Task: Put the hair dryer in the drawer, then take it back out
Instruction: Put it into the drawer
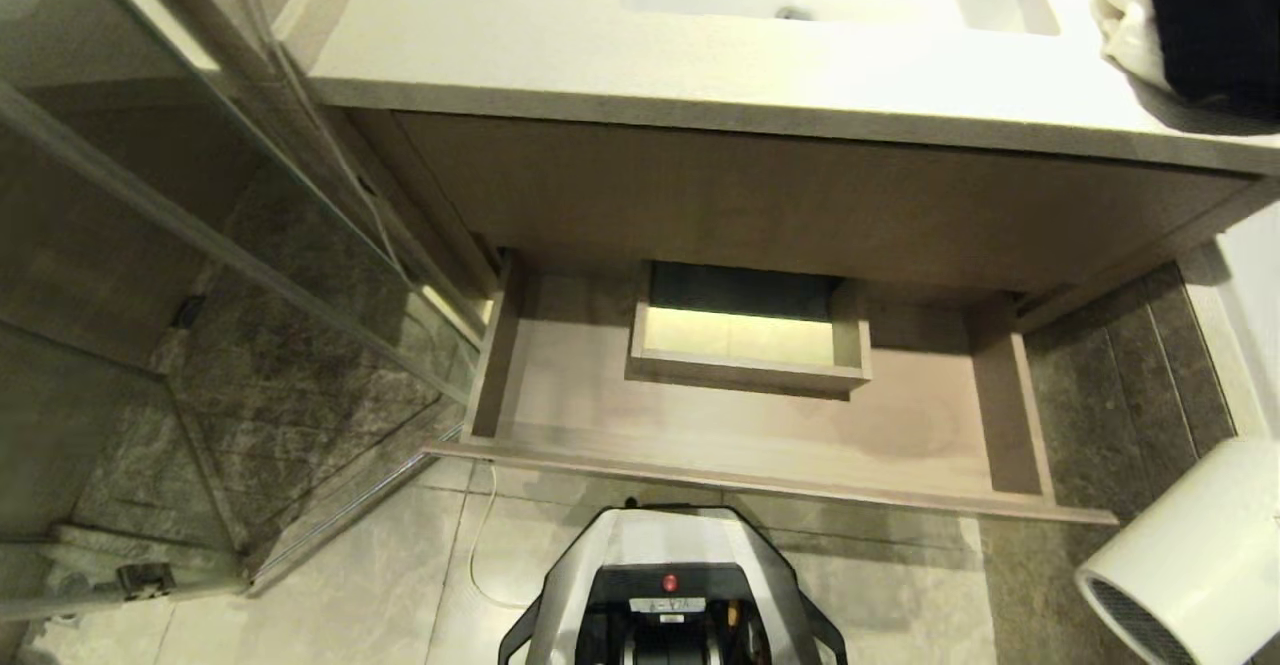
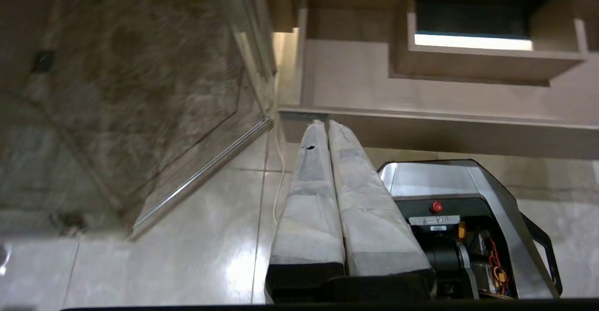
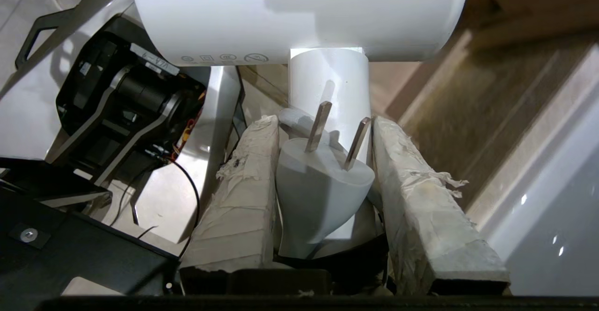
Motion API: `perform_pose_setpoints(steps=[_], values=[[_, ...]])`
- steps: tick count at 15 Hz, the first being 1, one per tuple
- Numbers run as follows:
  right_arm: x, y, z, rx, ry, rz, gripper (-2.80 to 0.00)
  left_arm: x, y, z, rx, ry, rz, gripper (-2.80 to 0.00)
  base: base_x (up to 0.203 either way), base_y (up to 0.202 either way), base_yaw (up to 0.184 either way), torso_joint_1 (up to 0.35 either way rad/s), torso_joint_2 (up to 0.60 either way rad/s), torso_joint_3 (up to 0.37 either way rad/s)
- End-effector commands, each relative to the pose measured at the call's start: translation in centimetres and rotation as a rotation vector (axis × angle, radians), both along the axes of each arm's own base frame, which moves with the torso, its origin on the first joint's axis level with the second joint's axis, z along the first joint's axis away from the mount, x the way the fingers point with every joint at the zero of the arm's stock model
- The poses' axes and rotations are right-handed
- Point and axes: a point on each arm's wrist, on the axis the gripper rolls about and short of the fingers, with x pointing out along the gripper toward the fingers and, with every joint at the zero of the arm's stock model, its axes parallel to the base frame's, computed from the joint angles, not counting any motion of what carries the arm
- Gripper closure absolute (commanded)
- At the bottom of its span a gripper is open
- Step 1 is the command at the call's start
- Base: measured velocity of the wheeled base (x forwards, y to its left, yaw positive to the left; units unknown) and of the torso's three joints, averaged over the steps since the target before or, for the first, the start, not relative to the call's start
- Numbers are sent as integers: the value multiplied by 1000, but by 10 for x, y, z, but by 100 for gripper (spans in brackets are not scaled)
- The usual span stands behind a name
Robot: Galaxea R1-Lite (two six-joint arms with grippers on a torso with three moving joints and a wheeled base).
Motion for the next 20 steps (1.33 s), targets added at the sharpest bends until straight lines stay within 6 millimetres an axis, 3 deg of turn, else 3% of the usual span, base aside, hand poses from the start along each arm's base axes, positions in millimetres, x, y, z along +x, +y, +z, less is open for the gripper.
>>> perform_pose_setpoints(steps=[1,20], values=[[2,0,0,2,17,2,0,0,0,-1,0,2,-1,0,0,4,-144,2,2,0],[3,-1,1,8,29,0,0,0,0,-1,0,2,1,0,0,0,-5,0,0,0]])
